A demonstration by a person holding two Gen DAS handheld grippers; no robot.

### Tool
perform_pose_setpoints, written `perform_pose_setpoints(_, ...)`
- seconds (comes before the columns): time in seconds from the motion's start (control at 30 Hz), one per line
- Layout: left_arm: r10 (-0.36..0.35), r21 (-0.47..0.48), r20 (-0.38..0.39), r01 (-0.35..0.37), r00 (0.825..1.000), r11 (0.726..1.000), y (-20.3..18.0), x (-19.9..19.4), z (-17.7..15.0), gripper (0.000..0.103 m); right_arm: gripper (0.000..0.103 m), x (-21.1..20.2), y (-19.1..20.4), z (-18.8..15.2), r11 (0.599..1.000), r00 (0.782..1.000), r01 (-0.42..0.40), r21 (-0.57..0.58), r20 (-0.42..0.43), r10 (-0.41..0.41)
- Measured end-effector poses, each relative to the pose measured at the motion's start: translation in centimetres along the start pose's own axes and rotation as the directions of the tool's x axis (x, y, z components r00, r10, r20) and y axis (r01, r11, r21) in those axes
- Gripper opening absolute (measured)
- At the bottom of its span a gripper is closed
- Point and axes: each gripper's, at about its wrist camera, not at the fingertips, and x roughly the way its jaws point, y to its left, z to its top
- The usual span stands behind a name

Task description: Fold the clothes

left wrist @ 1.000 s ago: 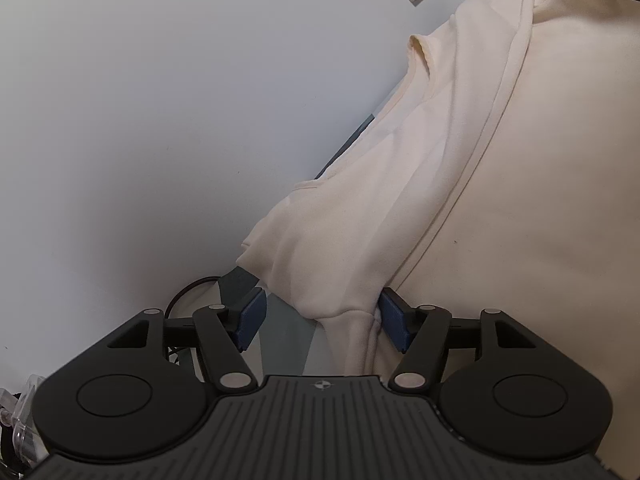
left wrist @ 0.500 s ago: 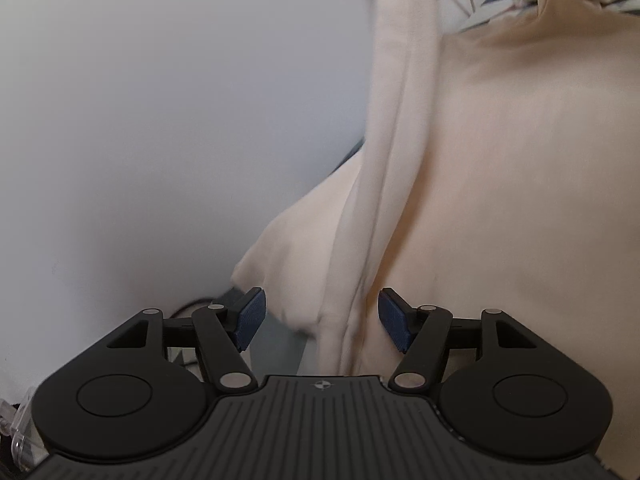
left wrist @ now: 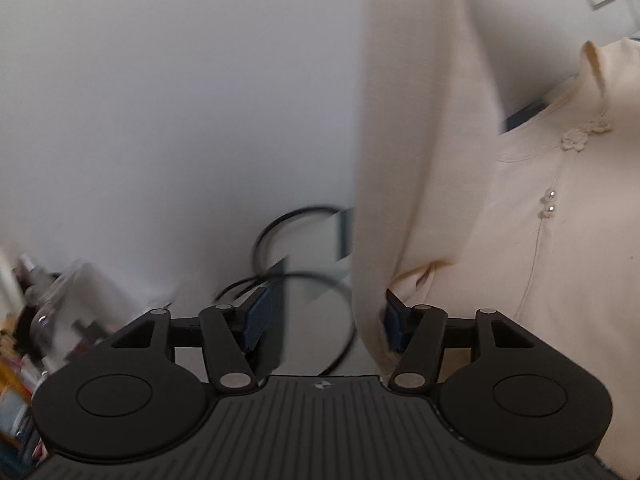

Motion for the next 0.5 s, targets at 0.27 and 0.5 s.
perform_pose_setpoints(0.27, -0.041, 0.113, -0.025, 0.044, 0.999, 0.993, -0.4, 0.3, -1.6, 0.073, 0.011, -1.0, -15.3, -8.9, 0.892, 0.888, 0.439, 0.110, -0.205, -0.412)
perform_pose_setpoints(0.5, -0.078, 0.245, 0.030, 0.068, 0.997, 0.967, -1.0, 0.7, -1.9, 0.084, 0.024, -3.3, -18.5, -11.1, 0.857, 0.833, 0.508, 0.083, -0.299, -0.465)
